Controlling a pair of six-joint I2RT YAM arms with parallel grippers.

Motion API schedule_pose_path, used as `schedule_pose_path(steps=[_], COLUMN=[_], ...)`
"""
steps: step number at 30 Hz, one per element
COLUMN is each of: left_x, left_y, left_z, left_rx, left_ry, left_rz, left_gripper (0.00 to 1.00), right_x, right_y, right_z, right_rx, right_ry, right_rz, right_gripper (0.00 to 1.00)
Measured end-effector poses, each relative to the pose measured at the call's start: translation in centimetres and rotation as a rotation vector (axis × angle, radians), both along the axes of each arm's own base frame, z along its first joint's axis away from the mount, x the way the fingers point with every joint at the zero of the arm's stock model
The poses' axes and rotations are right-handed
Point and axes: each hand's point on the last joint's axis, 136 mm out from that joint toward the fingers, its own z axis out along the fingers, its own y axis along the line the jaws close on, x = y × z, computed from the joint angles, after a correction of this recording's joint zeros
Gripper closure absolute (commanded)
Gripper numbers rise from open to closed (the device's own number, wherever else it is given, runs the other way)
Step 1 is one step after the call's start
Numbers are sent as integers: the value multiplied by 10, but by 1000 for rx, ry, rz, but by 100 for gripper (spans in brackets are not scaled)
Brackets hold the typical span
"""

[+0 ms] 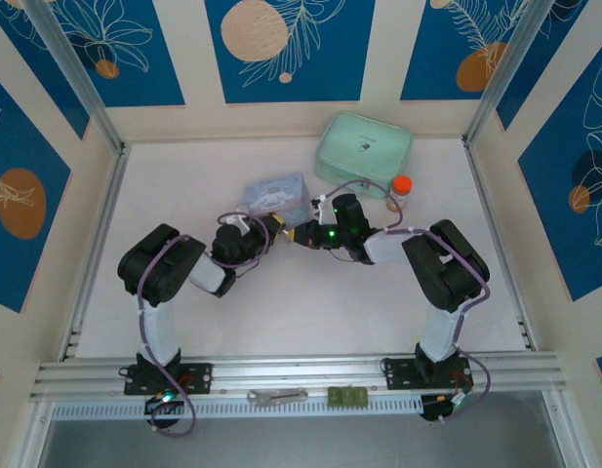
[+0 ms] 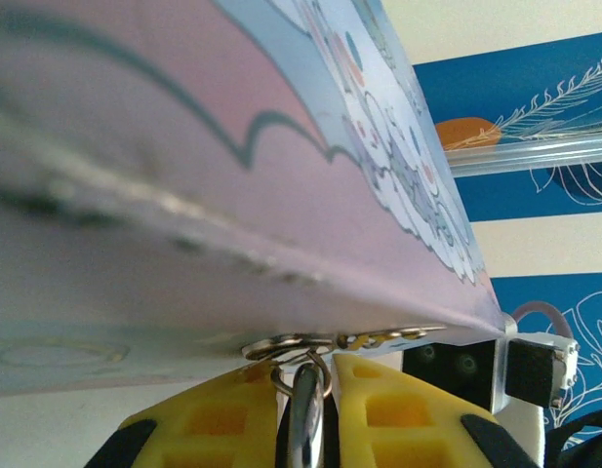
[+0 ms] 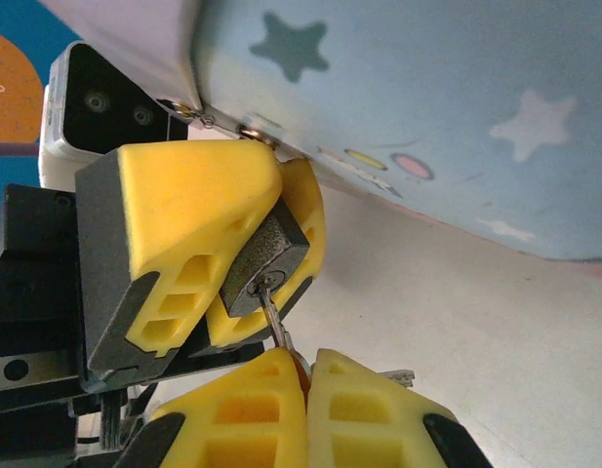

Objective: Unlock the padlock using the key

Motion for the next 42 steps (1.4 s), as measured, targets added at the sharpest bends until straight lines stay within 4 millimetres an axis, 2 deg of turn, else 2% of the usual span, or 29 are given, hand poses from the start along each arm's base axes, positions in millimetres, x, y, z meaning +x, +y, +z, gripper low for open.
schedule_pose_path(steps=[10,20,34,42], left_x=[-2,4,-1,-6], left_y=[-1,4,-4,-4], left_z=[0,-2,9,1], left_rx=[-10,-3,-10,36], left_ry=[9,14,-10,12], left_rz=[-1,49,-5,-36], left_gripper=[100,100,100,100], right_x=[-1,7,2,-5], right_y=[1,5,-3,-8], right_z=[-1,-2,7,-1], right_rx=[-6,41,115,106], right_ry=[-28,17,103,112], right_rz=[13,47,125,106], right_gripper=[100,100,100,100])
